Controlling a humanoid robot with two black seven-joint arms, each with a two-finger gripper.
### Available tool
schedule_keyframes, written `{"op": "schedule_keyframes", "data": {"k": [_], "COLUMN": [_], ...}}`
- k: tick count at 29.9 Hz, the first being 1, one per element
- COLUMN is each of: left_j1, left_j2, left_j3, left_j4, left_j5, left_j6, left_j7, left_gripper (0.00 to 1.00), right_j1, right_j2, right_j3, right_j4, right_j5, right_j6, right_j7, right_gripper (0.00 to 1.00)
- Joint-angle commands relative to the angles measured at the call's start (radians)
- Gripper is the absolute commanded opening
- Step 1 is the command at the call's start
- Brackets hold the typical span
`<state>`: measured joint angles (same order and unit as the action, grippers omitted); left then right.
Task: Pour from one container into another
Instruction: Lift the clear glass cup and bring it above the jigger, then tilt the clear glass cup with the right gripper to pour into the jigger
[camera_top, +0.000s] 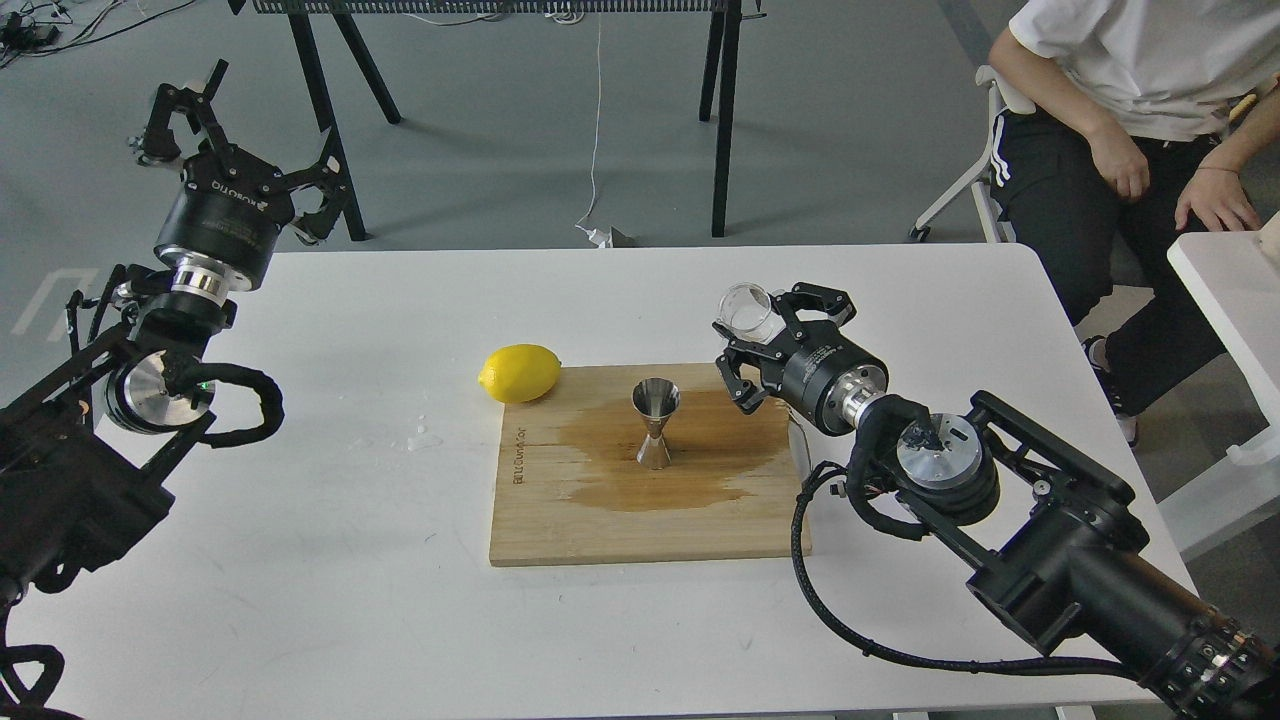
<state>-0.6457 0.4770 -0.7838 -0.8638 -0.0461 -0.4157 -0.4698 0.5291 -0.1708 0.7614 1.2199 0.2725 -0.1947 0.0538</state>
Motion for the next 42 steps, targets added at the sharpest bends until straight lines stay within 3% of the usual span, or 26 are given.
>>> {"op": "schedule_keyframes", "data": {"k": [1, 16, 42], "left_j1": [0.003, 0.003, 0.005], "left_j2": [-0.003, -0.005, -0.009], "left_j3": [0.0, 0.001, 0.001], "left_j4": [0.0, 0.0, 0.0], "left_j5": [0.0, 0.0, 0.0], "left_j6": [0.002, 0.003, 0.006], "left_j7": [-0.001, -0.001, 0.0], "left_gripper": [1.0, 1.0, 1.0], "right_j1": [0.008, 0.022, 0.086], "right_j2": [0.011, 0.027, 0.033], "right_j3": [-0.017, -0.103, -0.192], "right_j4": [0.019, 0.05, 0.067], "right_j5": [-0.088, -0.32, -0.463], "right_j6": [-0.031, -0.086, -0.131], "right_j7": [0.0, 0.0, -0.005], "right_gripper": [0.39, 0.39, 0.39]}}
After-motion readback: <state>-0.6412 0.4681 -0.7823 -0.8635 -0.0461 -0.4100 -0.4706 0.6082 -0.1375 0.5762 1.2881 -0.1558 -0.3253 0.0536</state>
